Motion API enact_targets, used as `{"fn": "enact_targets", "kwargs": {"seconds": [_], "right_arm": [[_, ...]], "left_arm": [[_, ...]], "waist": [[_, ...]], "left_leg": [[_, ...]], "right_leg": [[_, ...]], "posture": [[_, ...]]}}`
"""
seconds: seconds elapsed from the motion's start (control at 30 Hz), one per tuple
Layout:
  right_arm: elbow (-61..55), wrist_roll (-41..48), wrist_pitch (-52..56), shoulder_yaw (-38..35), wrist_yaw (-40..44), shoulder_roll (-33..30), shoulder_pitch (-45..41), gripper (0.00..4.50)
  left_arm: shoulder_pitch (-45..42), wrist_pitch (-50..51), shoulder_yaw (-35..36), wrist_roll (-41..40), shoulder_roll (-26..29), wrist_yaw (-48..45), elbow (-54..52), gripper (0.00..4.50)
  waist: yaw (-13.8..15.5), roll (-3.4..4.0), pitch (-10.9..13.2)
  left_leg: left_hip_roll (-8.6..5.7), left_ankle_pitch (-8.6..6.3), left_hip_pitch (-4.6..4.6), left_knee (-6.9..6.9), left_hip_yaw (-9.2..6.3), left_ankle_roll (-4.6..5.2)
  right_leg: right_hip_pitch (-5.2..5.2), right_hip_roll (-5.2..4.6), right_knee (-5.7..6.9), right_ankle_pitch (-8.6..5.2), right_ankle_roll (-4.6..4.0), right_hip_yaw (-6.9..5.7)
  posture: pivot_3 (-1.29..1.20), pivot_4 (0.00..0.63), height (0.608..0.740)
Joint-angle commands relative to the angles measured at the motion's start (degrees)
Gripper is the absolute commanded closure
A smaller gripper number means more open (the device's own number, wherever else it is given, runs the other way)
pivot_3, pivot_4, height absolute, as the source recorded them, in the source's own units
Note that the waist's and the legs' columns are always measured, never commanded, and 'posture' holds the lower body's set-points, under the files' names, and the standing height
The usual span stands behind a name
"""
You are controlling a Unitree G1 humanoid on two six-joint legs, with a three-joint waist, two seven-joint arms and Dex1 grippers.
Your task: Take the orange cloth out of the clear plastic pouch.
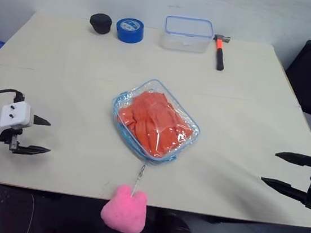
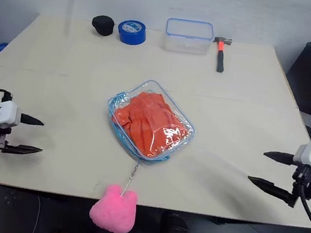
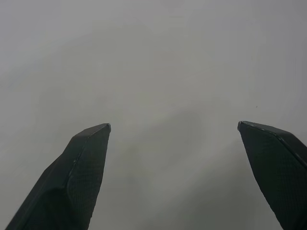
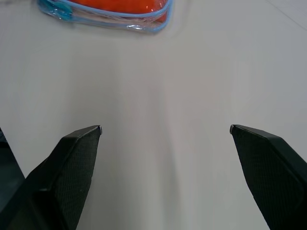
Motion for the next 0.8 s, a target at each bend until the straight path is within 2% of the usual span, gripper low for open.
{"fn": "enact_targets", "kwargs": {"seconds": [0.03, 0.23, 0.57, 0.8], "right_arm": [[-0.09, -0.6, -1.14, -0.53, -0.64, 0.64, -0.54, 0.0], [-0.32, -0.93, -1.35, -0.26, -1.33, 0.98, -0.91, 0.0], [-1.21, -1.2, -1.32, 0.59, -2.73, 1.29, -1.62, 0.0], [-3.18, 1.44, 1.77, 0.9, -2.64, 1.27, -2.23, 0.0]], "left_arm": [[0.77, -2.11, 1.4, 0.51, 0.91, 0.06, 0.06, 0.02], [-0.26, 0.17, 1.68, -0.83, -0.45, 0.68, -1.98, 0.02], [-4.94, -1.13, -0.27, 1.52, -2.88, 2.59, -0.98, 0.02], [-8.41, 0.65, -2.31, 0.82, -5.05, 1.48, -3.29, 0.02]], "waist": [[0.0, 0.0, 0.0], [0.0, 0.0, 0.0], [0.04, 0.0, 0.0], [0.04, 0.0, 0.0]], "left_leg": [[0.0, 0.0, 0.0, 0.0, 0.0, 0.0], [-0.01, 0.0, -0.01, 0.01, 0.01, 0.0], [-0.04, 0.01, -0.02, 0.06, 0.02, -0.01], [-0.05, 0.02, -0.03, 0.1, 0.04, -0.03]], "right_leg": [[0.0, 0.0, 0.04, 0.0, 0.0, 0.0], [0.0, 0.0, 0.06, 0.0, 0.0, 0.01], [0.0, 0.0, 0.23, 0.0, 0.0, 0.0], [0.01, 0.02, 0.29, 0.0, 0.01, 0.01]], "posture": [[0.0, 0.15, 0.74], [0.0, 0.15, 0.74], [0.0, 0.15, 0.74], [0.0, 0.15, 0.74]]}}
